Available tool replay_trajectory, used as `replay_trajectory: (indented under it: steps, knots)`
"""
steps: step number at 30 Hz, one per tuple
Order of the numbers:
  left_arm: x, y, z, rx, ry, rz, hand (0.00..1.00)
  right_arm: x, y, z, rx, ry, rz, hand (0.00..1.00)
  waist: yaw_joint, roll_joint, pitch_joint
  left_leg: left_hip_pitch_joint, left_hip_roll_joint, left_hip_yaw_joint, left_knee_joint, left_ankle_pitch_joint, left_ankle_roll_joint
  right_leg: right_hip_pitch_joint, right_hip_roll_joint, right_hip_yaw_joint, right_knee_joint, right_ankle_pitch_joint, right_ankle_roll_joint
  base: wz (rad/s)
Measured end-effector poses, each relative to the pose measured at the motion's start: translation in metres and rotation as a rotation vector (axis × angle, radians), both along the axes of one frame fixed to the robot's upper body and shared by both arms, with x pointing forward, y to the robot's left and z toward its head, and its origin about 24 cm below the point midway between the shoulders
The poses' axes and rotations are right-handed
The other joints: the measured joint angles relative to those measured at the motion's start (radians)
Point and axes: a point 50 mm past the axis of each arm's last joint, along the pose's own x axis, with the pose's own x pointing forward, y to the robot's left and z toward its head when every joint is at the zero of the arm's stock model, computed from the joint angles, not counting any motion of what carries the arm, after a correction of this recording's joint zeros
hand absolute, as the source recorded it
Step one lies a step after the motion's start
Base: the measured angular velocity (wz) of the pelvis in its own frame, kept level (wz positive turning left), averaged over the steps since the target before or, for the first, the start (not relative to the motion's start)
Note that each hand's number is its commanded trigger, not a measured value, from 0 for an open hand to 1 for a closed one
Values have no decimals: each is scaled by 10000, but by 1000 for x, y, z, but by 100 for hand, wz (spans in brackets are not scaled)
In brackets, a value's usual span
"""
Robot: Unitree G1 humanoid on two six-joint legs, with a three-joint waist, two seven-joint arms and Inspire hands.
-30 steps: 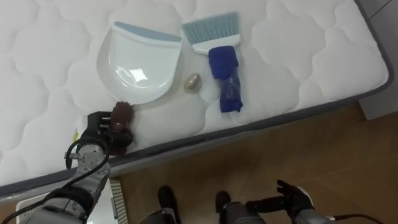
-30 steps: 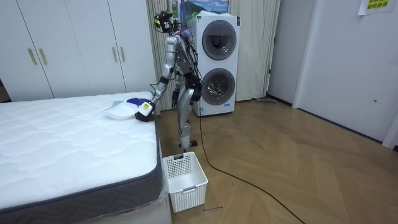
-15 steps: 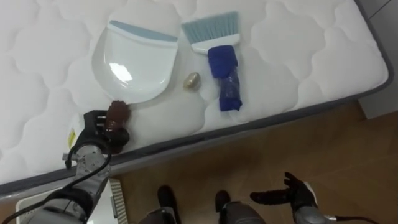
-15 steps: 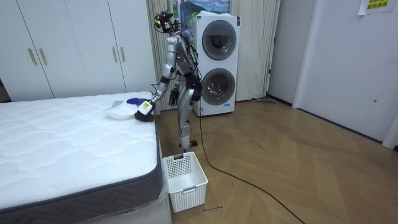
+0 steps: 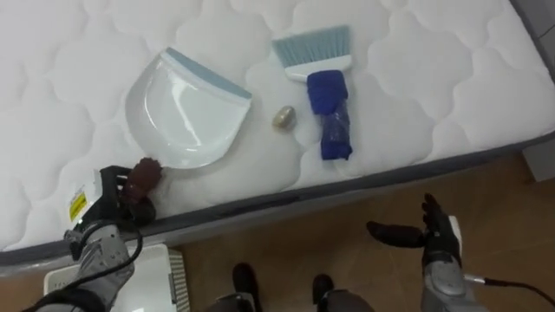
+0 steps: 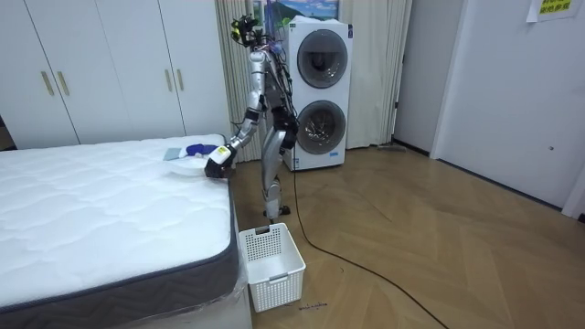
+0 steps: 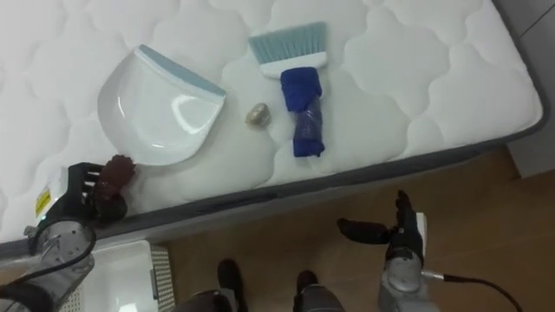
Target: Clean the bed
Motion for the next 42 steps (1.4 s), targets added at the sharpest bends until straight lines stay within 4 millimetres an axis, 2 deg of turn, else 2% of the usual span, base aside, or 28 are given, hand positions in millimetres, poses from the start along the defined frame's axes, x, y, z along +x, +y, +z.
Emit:
replay_trajectory:
  steps: [6,12,15,24,26,37,42]
  knots:
    - [-3,-7,-1,-122,-158,-636,100,11,-5,17,-393,-1101,-476,0,132,9,5,-154,-135,52,-172,48,57,-278,-112,74,81,-27,48,1]
    - [-5,-5,1,-314,-180,-1091,100,27,-1,47,-1185,-2704,-330,0,161,-32,-2,-252,-174,271,-154,14,104,-478,-190,298,209,-143,156,-3]
    - [-5,-5,1,-562,-65,-1236,100,34,0,60,-1832,-3362,-369,0,146,-52,7,-310,-296,265,-84,-2,129,-561,-281,297,382,-276,178,7]
    - [-4,-9,0,-1134,414,-1825,100,62,8,116,-3421,-6238,-831,0,125,-61,8,-326,-340,254,-108,-14,143,-553,-314,296,358,-299,207,0]
    - [-4,-10,-1,-1184,578,-1961,100,68,12,125,-3665,-6661,-951,0,114,-109,34,-330,-338,249,-108,-14,144,-573,-318,296,372,-300,207,0]
    - [7,-4,7,-1006,1178,-2699,100,90,13,162,-3647,-7941,-1399,0,194,-305,100,-416,-253,246,18,-43,170,-589,-328,228,393,-301,206,1]
    - [11,-3,9,-1020,1359,-2778,100,96,23,162,-3110,-7757,-517,0,272,-358,134,-412,-222,280,45,-61,193,-584,-328,224,389,-296,206,0]
